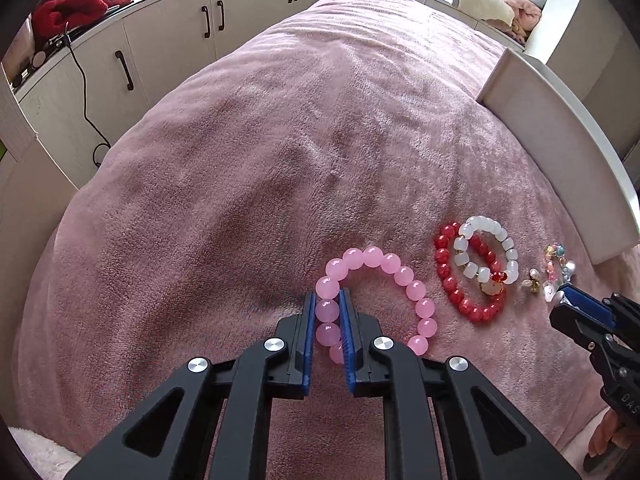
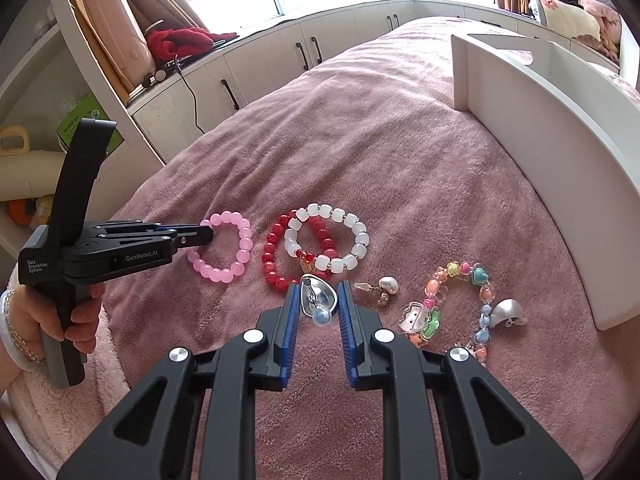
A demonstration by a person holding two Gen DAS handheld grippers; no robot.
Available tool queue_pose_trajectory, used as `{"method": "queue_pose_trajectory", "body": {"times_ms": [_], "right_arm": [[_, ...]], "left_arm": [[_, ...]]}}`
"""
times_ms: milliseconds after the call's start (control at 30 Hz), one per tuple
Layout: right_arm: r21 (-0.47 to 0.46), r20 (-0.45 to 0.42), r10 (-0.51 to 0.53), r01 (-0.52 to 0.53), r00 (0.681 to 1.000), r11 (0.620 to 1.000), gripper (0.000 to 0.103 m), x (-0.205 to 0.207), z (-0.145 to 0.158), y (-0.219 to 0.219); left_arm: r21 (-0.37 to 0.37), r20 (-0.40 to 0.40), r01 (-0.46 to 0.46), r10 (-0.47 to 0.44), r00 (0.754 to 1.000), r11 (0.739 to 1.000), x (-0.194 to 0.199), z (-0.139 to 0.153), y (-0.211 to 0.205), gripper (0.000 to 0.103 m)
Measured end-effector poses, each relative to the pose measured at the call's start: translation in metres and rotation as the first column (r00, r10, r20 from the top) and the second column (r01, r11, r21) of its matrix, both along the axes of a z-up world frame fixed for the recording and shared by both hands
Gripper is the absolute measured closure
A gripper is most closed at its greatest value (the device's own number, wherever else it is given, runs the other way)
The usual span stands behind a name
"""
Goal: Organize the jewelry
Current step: 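Lift and carry the pink bracelet and silver charm toward the white box with both tools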
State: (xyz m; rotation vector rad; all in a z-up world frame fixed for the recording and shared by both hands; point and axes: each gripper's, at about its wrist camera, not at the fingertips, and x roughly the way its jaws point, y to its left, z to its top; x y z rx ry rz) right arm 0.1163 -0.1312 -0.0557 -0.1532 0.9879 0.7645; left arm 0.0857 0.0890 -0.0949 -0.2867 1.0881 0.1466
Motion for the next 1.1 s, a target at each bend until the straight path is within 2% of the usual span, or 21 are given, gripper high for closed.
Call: {"method": "queue_pose_trajectory", "body": {"times_ms": [100, 233, 300, 367, 433, 733, 900, 1100], "right_arm": [[0.035, 0.018, -0.014, 0.013, 1.000, 0.999, 0.083, -0.002, 0.009, -0.005], [0.110, 0.035, -0.035, 0.031, 0.999, 0.993, 0.083, -0.002, 0.029, -0.017], [0.135, 0.050, -0.038, 0.031, 0.998, 0.990, 0.083, 0.001, 0.041, -0.023], [0.162, 0.064, -0.049, 0.038, 0.997, 0.986, 0.083, 0.006, 0.055, -0.030], [0.177, 0.086, -0.063, 0.047, 0.994, 0.983, 0.083, 0.010, 0.068, -0.040], [0.167, 0.236, -0.148, 0.110, 0.960, 0.980, 0.083, 0.042, 0.128, -0.094], [0.151, 0.276, -0.208, 0.171, 0.938, 0.974, 0.083, 0.062, 0.146, -0.131], [0.110, 0.293, -0.245, 0.223, 0.924, 0.969, 0.083, 0.093, 0.152, -0.166]], "left_arm": [[-0.025, 0.055, 0.021, -0.020, 0.998, 0.999, -0.004, 0.019, -0.003, 0.086], [0.003, 0.061, 0.096, -0.096, 0.993, 0.995, 0.001, 0.039, -0.015, 0.086], [-0.013, 0.061, 0.112, -0.111, 0.992, 0.994, 0.005, 0.049, -0.017, 0.086], [-0.029, 0.085, 0.127, -0.124, 0.989, 0.992, 0.007, 0.064, -0.018, 0.086], [-0.002, 0.110, 0.160, -0.159, 0.981, 0.987, 0.012, 0.081, -0.026, 0.086], [0.042, 0.188, 0.292, -0.294, 0.937, 0.956, 0.065, 0.143, -0.076, 0.086], [0.059, 0.258, 0.358, -0.360, 0.896, 0.932, 0.101, 0.182, -0.115, 0.086], [0.057, 0.278, 0.440, -0.437, 0.855, 0.896, 0.154, 0.210, -0.168, 0.086]]}}
